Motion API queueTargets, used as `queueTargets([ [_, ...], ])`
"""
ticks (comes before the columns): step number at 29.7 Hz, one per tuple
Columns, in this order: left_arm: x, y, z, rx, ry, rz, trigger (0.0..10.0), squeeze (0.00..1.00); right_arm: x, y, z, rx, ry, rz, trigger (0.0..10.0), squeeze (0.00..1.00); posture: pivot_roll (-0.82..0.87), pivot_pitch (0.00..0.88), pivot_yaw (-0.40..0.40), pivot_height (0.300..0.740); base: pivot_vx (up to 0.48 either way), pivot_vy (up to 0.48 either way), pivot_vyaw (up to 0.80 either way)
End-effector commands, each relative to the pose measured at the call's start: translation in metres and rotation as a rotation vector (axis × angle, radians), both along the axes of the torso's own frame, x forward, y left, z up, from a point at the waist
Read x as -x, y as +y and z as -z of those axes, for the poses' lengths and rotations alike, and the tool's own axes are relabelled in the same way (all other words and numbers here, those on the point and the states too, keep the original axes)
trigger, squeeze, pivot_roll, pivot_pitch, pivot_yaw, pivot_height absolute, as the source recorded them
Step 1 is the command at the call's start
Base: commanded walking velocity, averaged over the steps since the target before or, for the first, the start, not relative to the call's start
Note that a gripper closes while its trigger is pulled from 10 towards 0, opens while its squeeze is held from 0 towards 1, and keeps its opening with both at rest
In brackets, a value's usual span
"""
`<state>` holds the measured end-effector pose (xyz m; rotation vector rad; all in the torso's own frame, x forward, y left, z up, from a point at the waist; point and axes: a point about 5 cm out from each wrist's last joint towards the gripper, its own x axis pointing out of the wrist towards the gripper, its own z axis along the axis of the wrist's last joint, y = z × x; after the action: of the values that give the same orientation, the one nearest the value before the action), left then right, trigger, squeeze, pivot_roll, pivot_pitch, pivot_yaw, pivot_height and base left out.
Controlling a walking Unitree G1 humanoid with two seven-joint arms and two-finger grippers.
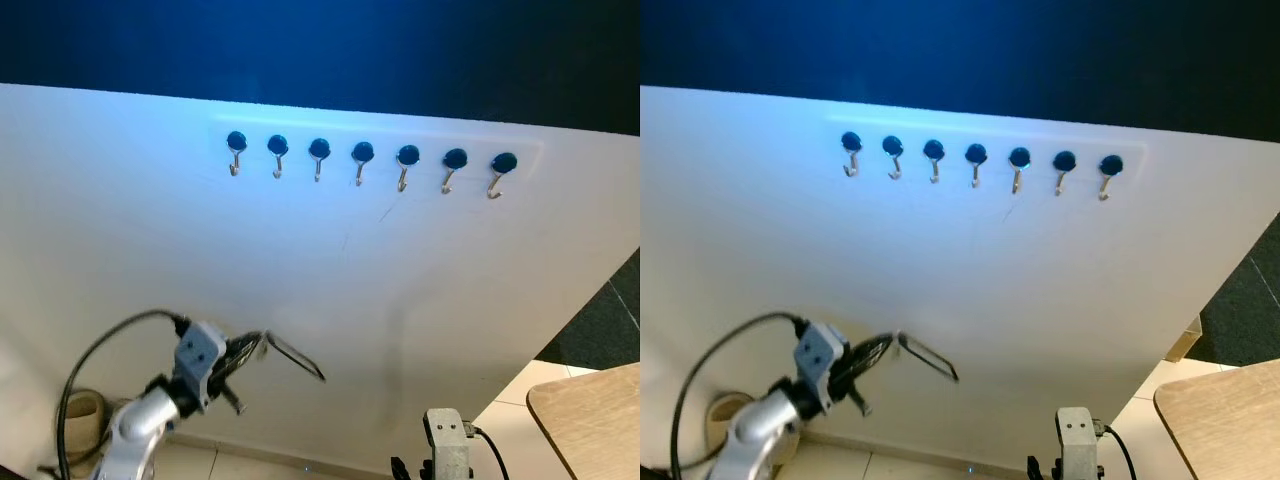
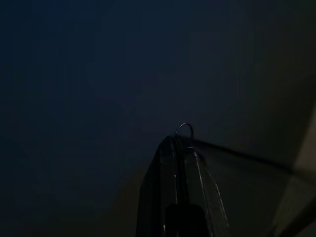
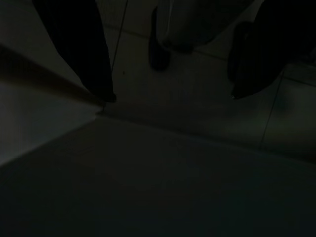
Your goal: Hang keys on a hook
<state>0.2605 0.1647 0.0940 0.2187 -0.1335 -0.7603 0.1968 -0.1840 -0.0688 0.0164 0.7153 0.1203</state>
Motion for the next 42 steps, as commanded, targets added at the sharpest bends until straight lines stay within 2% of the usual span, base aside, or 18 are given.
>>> queueTargets([
  [1,0.003,-0.013,-0.019,-0.005,-0.01,0.132,10.0,0.0,-0.004,0.004,-0.005,0.011,-0.063,-0.067,10.0,0.0,0.05,0.043,-0.009,0.74,0.0,0.0,0.0],
  [4,0.01,-0.034,-0.048,0.013,-0.036,0.288,10.0,0.0,-0.013,0.011,-0.015,0.003,-0.17,-0.122,10.0,0.0,0.05,0.048,-0.008,0.74,0.0,0.0,0.0],
  [5,0.01,-0.034,-0.048,0.013,-0.036,0.288,10.0,0.0,-0.013,0.011,-0.015,0.003,-0.17,-0.122,10.0,0.0,0.05,0.048,-0.008,0.74,0.0,0.0,0.0],
  [8,0.012,-0.047,-0.067,0.007,-0.06,0.357,10.0,0.0,-0.026,0.016,-0.031,-0.039,-0.307,-0.154,10.0,0.0,0.05,0.049,-0.011,0.74,0.0,0.0,0.0],
  [9,0.012,-0.047,-0.067,0.007,-0.06,0.357,10.0,0.0,-0.026,0.016,-0.031,-0.039,-0.307,-0.154,10.0,0.0,0.05,0.049,-0.011,0.74,0.0,0.0,0.0],
  [11,0.014,-0.051,-0.078,0.001,-0.064,0.39,10.0,0.0,-0.034,0.018,-0.043,-0.063,-0.412,-0.182,10.0,0.0,0.05,0.05,-0.01,0.74,0.0,0.0,0.0],
  [12,0.014,-0.051,-0.078,0.001,-0.064,0.39,10.0,0.0,-0.034,0.018,-0.043,-0.063,-0.412,-0.182,10.0,0.0,0.05,0.05,-0.01,0.74,0.0,0.0,0.0],
  [13,0.017,-0.058,-0.097,-0.016,-0.087,0.443,10.0,0.0,-0.044,0.022,-0.069,-0.088,-0.597,-0.232,10.0,0.0,0.04,0.054,-0.009,0.74,0.0,0.0,0.0],
  [14,0.017,-0.058,-0.097,-0.016,-0.087,0.443,10.0,0.0,-0.044,0.022,-0.069,-0.088,-0.597,-0.232,10.0,0.0,0.04,0.054,-0.009,0.74,0.0,0.0,0.0],
  [16,0.017,-0.061,-0.111,-0.024,-0.109,0.463,10.0,0.0,-0.05,0.026,-0.088,-0.108,-0.711,-0.258,10.0,0.0,0.04,0.056,-0.01,0.74,0.0,0.0,0.0],
  [18,0.015,-0.062,-0.118,-0.029,-0.116,0.454,10.0,0.0,-0.051,0.028,-0.094,-0.115,-0.746,-0.267,10.0,0.0,0.04,0.056,-0.011,0.74,0.0,0.0,0.0],
  [19,0.011,-0.061,-0.126,-0.038,-0.135,0.429,10.0,0.0,-0.052,0.03,-0.099,-0.122,-0.776,-0.279,10.0,0.0,0.04,0.058,-0.012,0.74,0.0,0.0,0.0],
  [20,0.003,-0.059,-0.146,-0.029,-0.185,0.387,10.0,0.0,-0.055,0.039,-0.112,-0.145,-0.844,-0.311,10.0,0.0,0.04,0.06,-0.013,0.74,0.0,0.0,0.0],
  [23,0.001,-0.058,-0.151,-0.026,-0.201,0.374,10.0,0.0,-0.055,0.041,-0.116,-0.152,-0.863,-0.321,10.0,0.0,0.04,0.06,-0.013,0.74,0.0,0.0,0.0],
  [26,-0.009,-0.049,-0.176,-0.011,-0.268,0.282,10.0,0.0,-0.056,0.055,-0.135,-0.192,-0.948,-0.372,10.0,0.0,0.04,0.061,-0.012,0.74,0.0,0.0,0.0],
  [34,-0.011,-0.037,-0.191,-0.023,-0.295,0.207,10.0,0.0,-0.056,0.073,-0.161,-0.247,-1.016,-0.444,10.0,0.0,0.04,0.061,-0.014,0.74,0.0,0.0,0.0],
  [39,-0.011,-0.037,-0.193,-0.02,-0.292,0.202,10.0,0.0,-0.055,0.073,-0.162,-0.25,-1.014,-0.447,10.0,0.0,0.04,0.061,-0.014,0.74,0.0,0.0,0.0],
  [42,-0.006,-0.033,-0.202,0.021,-0.332,0.208,10.0,0.0,-0.057,0.075,-0.17,-0.265,-1.033,-0.457,10.0,0.0,0.04,0.064,-0.019,0.74,0.0,0.0,0.0],
])
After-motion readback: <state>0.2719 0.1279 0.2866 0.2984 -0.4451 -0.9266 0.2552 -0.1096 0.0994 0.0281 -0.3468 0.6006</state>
